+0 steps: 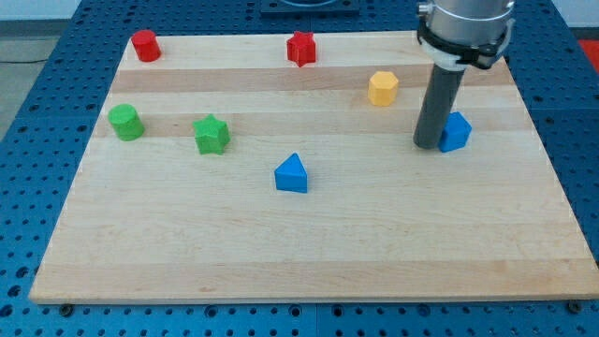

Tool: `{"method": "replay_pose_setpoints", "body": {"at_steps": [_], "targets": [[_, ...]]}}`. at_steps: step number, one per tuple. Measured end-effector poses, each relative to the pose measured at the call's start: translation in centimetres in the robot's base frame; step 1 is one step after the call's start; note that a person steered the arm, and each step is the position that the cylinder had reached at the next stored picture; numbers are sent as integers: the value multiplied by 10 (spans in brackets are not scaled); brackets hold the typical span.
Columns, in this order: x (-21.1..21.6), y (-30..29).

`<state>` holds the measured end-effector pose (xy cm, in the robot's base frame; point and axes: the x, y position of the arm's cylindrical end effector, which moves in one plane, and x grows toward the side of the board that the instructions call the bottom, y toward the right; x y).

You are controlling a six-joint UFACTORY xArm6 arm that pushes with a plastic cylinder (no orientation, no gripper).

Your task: Push the blue triangle to the bottom left corner of the board

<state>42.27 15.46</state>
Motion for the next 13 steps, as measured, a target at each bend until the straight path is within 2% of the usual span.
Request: {"method": "replay_pose_setpoints", "body": {"at_steps": [2,5,6,9,13], "targets": [[-1,30],[-8,24],[-3,-4],[48,-127],[63,-255]]}}
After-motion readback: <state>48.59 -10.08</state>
